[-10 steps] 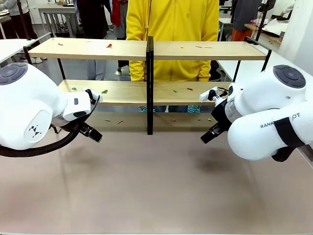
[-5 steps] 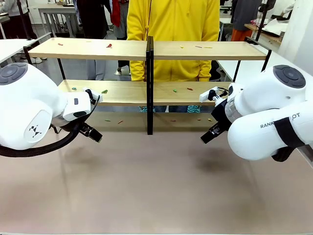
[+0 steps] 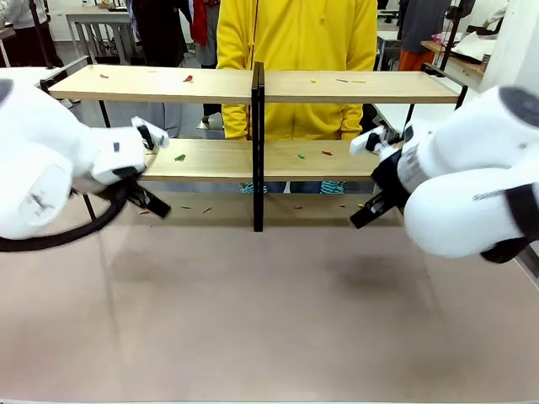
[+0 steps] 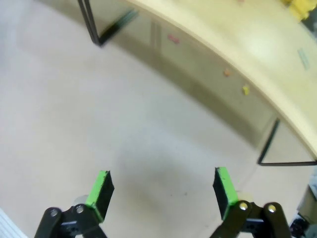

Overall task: Clean the shelves.
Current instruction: Pick up the Duster when the human hands it over.

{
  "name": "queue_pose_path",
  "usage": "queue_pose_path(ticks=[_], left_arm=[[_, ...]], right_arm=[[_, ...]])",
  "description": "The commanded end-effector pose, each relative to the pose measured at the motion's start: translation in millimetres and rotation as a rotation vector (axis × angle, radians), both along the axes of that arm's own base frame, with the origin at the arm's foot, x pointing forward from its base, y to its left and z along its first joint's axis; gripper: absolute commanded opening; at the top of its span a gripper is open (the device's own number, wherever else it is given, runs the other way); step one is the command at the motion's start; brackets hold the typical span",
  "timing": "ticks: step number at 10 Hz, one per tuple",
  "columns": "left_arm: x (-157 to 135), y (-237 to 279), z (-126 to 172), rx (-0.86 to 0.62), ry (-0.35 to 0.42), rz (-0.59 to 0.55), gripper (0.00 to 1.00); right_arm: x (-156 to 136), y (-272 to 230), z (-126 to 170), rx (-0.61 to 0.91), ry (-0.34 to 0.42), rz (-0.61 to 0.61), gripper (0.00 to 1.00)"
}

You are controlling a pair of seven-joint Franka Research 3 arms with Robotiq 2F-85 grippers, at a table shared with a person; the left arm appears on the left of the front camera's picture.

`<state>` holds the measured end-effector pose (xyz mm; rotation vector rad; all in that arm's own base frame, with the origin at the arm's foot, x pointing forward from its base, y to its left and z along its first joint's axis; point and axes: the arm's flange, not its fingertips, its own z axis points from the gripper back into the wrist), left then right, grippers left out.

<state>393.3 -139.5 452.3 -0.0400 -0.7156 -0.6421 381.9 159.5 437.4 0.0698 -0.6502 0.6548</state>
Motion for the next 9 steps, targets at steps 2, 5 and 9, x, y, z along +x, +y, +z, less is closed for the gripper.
queue_pose_path(ticks=[2, 5, 9], left_arm=[[-129, 78, 62, -0.158, -0.194, -0.084, 1.00], [-171, 94, 69, -0.284, -0.318, -0.146, 1.00], [-183, 73, 76, -0.326, -0.289, 0.017, 1.00]], right_arm=[[-82, -51, 79, 0.095, -0.089, 0.037, 1.00], [-124, -52, 126, 0.154, -0.216, 0.004, 1.00], [-143, -27, 131, 0.197, -0.166, -0.143, 1.00]])
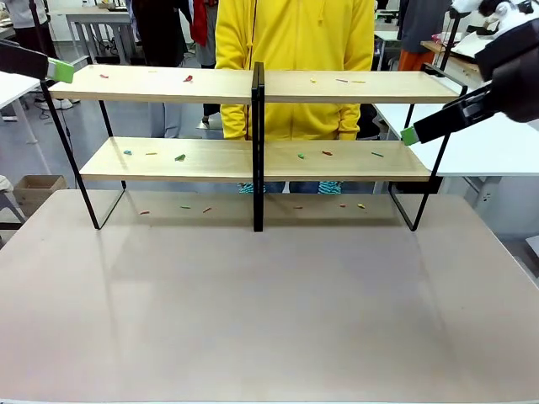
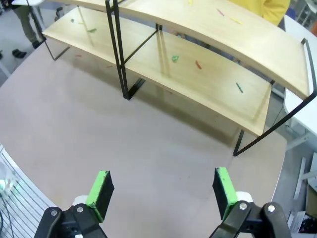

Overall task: Clean the shelves.
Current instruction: Pick up the Duster when the human hands it over.

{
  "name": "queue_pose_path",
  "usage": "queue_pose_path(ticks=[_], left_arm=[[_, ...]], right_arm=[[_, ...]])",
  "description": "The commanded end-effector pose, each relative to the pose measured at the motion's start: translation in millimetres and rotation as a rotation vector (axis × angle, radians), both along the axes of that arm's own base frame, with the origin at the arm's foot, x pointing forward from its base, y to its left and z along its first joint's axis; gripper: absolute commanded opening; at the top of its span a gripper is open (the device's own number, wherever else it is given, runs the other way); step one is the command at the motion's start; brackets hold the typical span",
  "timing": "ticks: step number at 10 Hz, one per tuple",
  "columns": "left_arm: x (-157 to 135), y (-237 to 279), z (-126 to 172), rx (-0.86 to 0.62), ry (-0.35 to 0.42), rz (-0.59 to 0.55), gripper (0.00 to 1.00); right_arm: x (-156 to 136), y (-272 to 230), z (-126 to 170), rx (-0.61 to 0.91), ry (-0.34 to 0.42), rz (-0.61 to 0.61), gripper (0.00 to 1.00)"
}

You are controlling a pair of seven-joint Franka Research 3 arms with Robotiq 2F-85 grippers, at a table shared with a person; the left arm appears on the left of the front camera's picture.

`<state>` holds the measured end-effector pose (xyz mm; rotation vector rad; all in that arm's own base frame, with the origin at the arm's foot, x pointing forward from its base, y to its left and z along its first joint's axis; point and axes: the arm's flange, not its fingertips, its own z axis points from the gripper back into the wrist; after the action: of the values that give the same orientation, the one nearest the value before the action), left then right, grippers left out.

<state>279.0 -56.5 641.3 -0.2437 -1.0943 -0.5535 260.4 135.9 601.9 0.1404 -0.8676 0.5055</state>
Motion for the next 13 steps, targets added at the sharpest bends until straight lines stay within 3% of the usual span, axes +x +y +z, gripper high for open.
queue_pose_path(ticks=[1, 4, 13], left_arm=[[-70, -17, -109, -0.049, 0.035, 0.075, 1.00], [-69, -33, -105, -0.102, 0.154, 0.218, 1.00], [-79, -60, -100, -0.029, 0.084, 0.253, 1.00]], right_arm=[[-24, -3, -31, 0.034, -0.009, -0.033, 1.00], [-19, 3, -32, 0.038, 0.013, -0.055, 1.00], [-8, 4, -36, 0.040, 0.034, -0.060, 1.00]])
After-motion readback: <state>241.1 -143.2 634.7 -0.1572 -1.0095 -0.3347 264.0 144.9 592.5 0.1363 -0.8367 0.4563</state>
